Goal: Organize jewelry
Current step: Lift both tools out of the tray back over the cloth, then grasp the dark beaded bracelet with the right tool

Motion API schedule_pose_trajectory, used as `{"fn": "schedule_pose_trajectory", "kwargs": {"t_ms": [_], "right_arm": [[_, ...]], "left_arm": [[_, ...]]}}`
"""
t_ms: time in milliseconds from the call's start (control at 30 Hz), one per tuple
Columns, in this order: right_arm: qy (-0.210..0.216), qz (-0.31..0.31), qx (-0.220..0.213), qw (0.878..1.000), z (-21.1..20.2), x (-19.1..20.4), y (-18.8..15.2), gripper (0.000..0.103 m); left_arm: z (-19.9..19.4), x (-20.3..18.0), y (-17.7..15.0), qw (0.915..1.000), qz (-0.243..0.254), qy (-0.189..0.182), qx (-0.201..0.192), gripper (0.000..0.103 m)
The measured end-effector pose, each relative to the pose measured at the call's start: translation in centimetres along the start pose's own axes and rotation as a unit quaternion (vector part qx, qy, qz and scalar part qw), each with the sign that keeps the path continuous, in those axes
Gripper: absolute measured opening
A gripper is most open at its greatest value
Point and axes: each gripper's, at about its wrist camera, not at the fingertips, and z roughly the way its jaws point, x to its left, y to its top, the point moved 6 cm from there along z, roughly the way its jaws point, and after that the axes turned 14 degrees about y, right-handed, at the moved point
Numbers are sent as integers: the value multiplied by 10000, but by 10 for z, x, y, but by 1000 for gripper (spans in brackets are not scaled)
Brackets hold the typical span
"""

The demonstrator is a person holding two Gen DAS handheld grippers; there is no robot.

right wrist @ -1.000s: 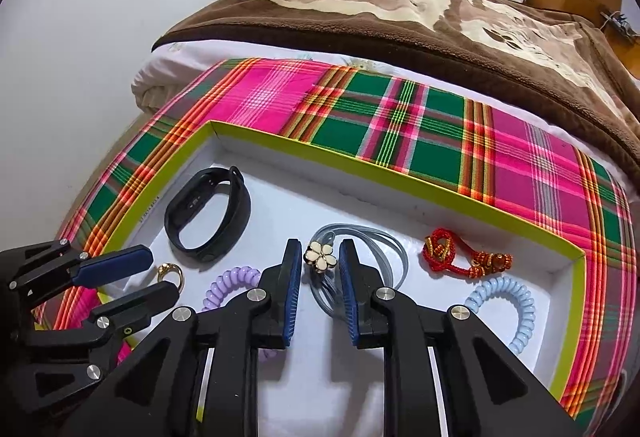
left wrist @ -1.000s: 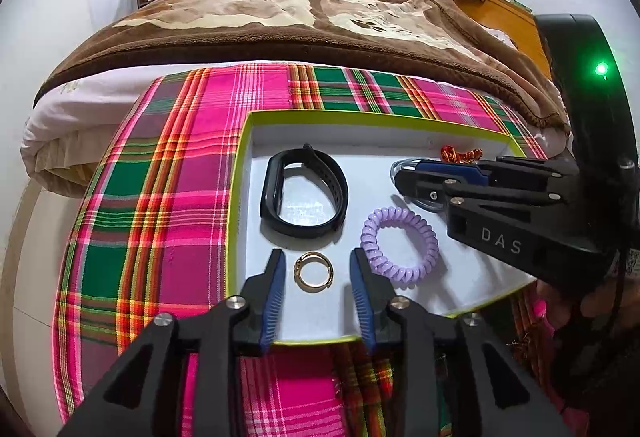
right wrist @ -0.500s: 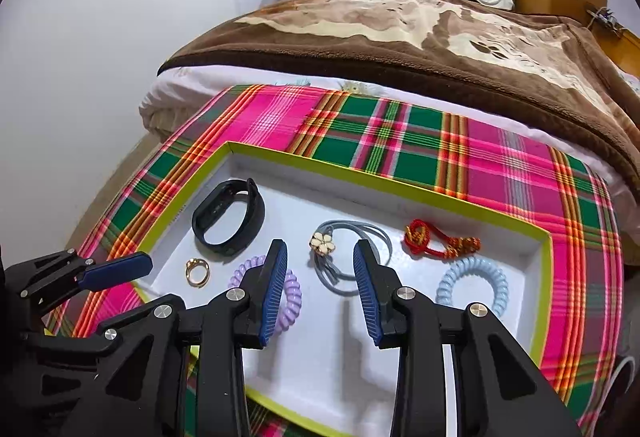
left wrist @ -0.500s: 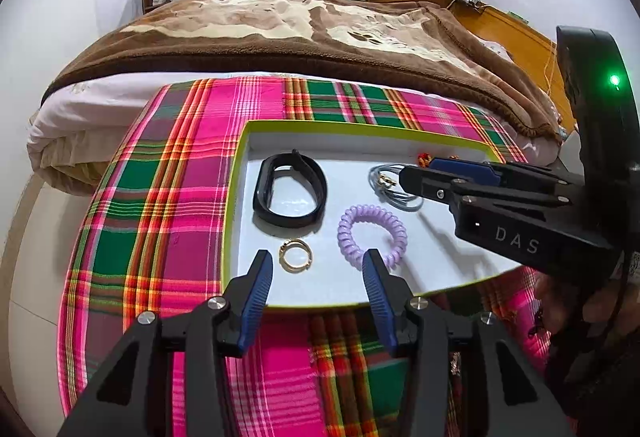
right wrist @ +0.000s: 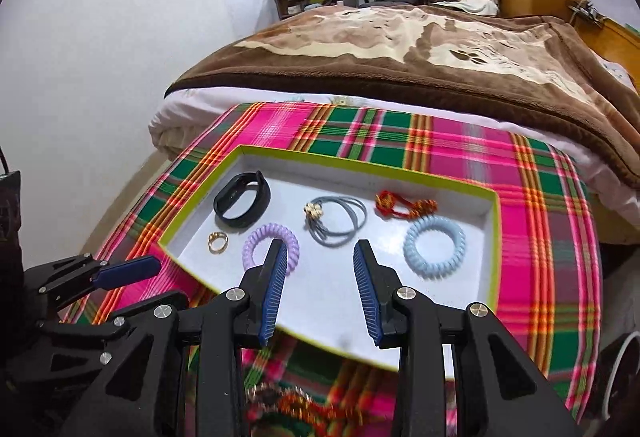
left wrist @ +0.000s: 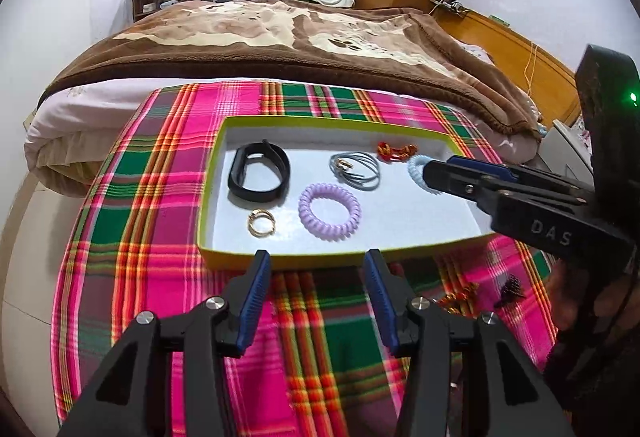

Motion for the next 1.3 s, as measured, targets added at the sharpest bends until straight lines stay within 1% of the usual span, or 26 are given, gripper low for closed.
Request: {"fn": "schedule_pose_trajectory", "kwargs": {"t_ms": [200, 400, 533, 633, 767, 867, 967, 1100, 1133, 1200, 1233, 1300], "right_arm": [[-134, 81, -166, 9997, -33, -9, -21, 36], [-288, 476, -366, 9978, -61, -30, -47, 40], [-434, 648, -430, 9960, -77, -42, -63, 41], [-451, 790, -468, 9948, -86, -49, -77, 41], [-515, 843, -337, 9945, -85, -52, -97, 45], [-475, 873, -240, 9948, -80, -52, -107, 46], [-578, 773, -112, 9953, -74, -51, -112, 46], [-777, 590, 3, 9952, -66, -49, -114, 46], [-865, 533, 62, 9948, -64, -49, -115, 46], [-1170, 368, 197, 9923, -59, -50, -117, 46], [-1242, 316, 241, 9915, -58, -51, -118, 46], [-1285, 297, 301, 9908, -56, -52, -121, 46]], "left_arm": [[-11, -7, -13, 9999, -25, -123, -48, 50], [-19, -14, -28, 9998, -10, -212, -39, 50], [-24, -14, -37, 9997, 1, -227, -34, 50], [-24, -15, -45, 9997, 6, -260, -8, 50], [-23, -19, -53, 9996, 61, -286, 63, 50], [-23, -21, -59, 9993, 36, -343, 111, 50], [-23, -21, -63, 9994, 31, -308, 135, 50], [-25, -19, -63, 9995, -1, -297, 133, 50], [-25, -18, -64, 9995, -9, -290, 139, 50], [-25, -17, -66, 9995, -40, -284, 155, 50], [-25, -17, -66, 9994, -41, -291, 167, 50], [-24, -18, -68, 9994, -36, -285, 199, 50]]}}
